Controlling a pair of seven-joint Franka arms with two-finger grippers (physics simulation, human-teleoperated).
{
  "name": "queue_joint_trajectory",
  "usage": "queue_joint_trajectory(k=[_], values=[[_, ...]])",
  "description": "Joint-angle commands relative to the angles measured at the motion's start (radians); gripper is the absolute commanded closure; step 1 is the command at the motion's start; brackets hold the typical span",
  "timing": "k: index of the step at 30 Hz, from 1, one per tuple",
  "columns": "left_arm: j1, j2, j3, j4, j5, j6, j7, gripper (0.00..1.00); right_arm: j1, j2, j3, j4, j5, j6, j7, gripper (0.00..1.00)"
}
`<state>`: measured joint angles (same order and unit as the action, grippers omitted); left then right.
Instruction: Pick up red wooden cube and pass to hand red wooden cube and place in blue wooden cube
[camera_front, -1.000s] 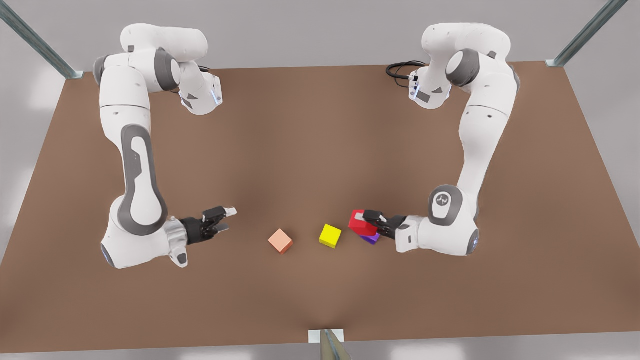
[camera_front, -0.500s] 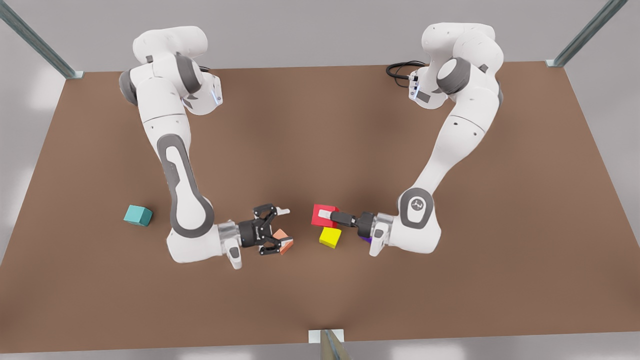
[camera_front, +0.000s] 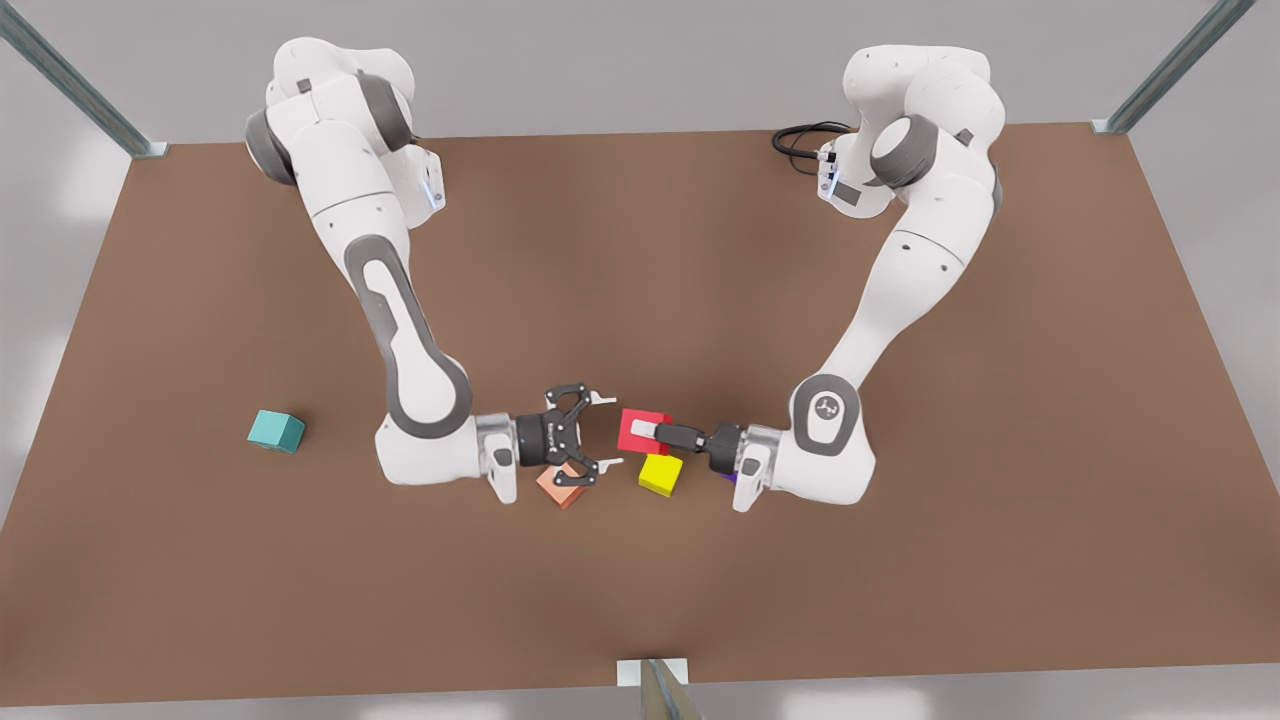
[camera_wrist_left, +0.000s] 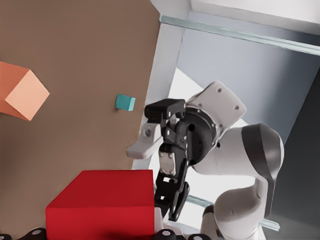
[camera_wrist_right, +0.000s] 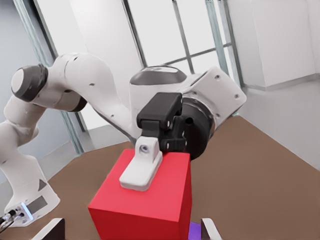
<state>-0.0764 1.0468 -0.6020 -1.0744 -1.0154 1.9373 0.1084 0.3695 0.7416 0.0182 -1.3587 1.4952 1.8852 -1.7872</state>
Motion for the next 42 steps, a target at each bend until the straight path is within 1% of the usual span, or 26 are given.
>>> queue_joint_trajectory(k=[1,6,10,29,30,31,33,34,38,39,40,42], values=[[-0.002,-0.001,-0.001,0.001,-0.006,0.009,0.014,0.34,0.005,-0.002,0.000,-0.002,0.019,0.061,-0.324,0.00],[-0.005,-0.001,-0.001,0.001,-0.008,0.012,0.013,0.34,0.020,-0.002,0.002,-0.008,0.022,0.083,-0.322,0.00],[-0.028,0.001,-0.001,0.001,-0.008,0.054,0.011,0.34,0.046,0.005,0.000,-0.006,0.040,0.129,-0.321,0.00],[-0.034,0.007,-0.001,0.001,-0.009,0.072,0.014,0.32,0.042,0.045,0.000,-0.005,0.048,0.126,-0.336,0.00],[-0.034,0.007,-0.001,-0.001,-0.009,0.072,0.016,0.32,0.045,0.045,0.000,-0.005,0.059,0.127,-0.336,0.05],[-0.034,0.007,-0.001,0.001,-0.009,0.072,0.016,0.32,0.046,0.044,0.002,0.000,0.059,0.126,-0.336,0.19],[-0.034,0.009,-0.002,0.001,-0.009,0.072,0.016,0.32,0.045,0.042,0.000,0.003,0.059,0.126,-0.336,0.32],[-0.034,0.009,-0.001,-0.001,-0.009,0.072,0.016,0.32,0.045,0.042,0.000,0.004,0.059,0.126,-0.336,0.36],[-0.034,0.009,-0.001,-0.001,-0.009,0.072,0.020,0.32,0.045,0.042,0.000,0.006,0.065,0.126,-0.334,0.36],[-0.033,0.009,-0.001,-0.001,-0.009,0.072,0.020,0.22,0.045,0.042,0.000,0.006,0.065,0.126,-0.334,0.36],[-0.033,0.007,-0.001,-0.001,-0.009,0.071,0.017,0.00,0.042,0.041,0.002,0.004,0.065,0.121,-0.333,0.36],[-0.023,0.002,-0.002,-0.001,-0.011,0.062,0.011,0.00,0.042,0.041,0.000,0.004,0.065,0.120,-0.333,0.36]])
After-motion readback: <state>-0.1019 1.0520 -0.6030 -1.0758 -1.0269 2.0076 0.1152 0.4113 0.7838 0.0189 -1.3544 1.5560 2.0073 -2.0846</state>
